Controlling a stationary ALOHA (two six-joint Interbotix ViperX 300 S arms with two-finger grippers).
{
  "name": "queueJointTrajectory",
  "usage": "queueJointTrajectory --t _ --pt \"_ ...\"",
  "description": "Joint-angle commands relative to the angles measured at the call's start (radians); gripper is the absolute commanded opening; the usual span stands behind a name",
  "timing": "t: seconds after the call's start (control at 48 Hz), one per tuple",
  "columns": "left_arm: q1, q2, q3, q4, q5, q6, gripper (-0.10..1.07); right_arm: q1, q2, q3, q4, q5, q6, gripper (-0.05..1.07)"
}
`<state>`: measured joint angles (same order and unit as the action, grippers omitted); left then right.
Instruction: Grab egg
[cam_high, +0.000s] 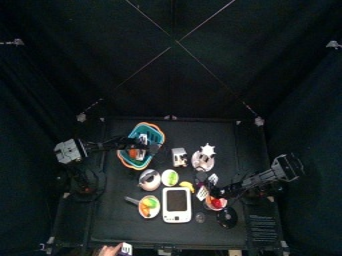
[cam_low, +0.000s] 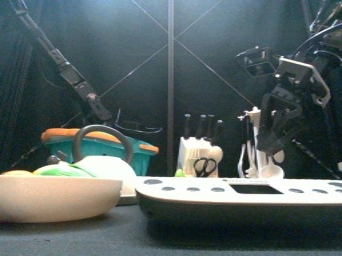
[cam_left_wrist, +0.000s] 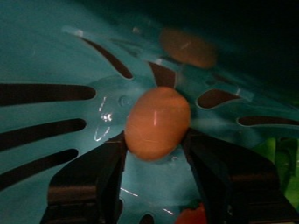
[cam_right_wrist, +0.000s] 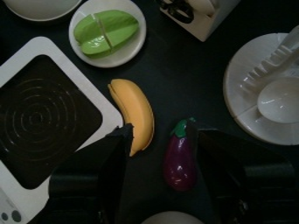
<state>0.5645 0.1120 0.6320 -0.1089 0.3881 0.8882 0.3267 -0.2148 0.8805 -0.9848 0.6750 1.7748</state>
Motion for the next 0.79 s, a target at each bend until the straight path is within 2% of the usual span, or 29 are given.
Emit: queueJointTrajectory --t 0.0,0.354,0.521,0.771 --pt "0.003 -0.043 -0.014 0.000 0.003 -0.002 0.68 -0.003 -0.009 -0.008 0.000 -0.002 0.003 0.87" --pt "0.005 -0.172 0.020 0.000 0.011 -0.003 0.68 -0.005 -0.009 -0.008 0.003 -0.002 0.002 0.87" --pt "0.003 -0.255 0.064 -0.002 0.006 -0.003 0.68 -0.005 -0.009 -0.006 0.003 -0.002 0.002 0.87" --pt "0.005 -0.328 0.126 -0.003 0.003 -0.003 0.68 -0.006 -0.009 -0.008 0.003 -0.002 0.002 0.87"
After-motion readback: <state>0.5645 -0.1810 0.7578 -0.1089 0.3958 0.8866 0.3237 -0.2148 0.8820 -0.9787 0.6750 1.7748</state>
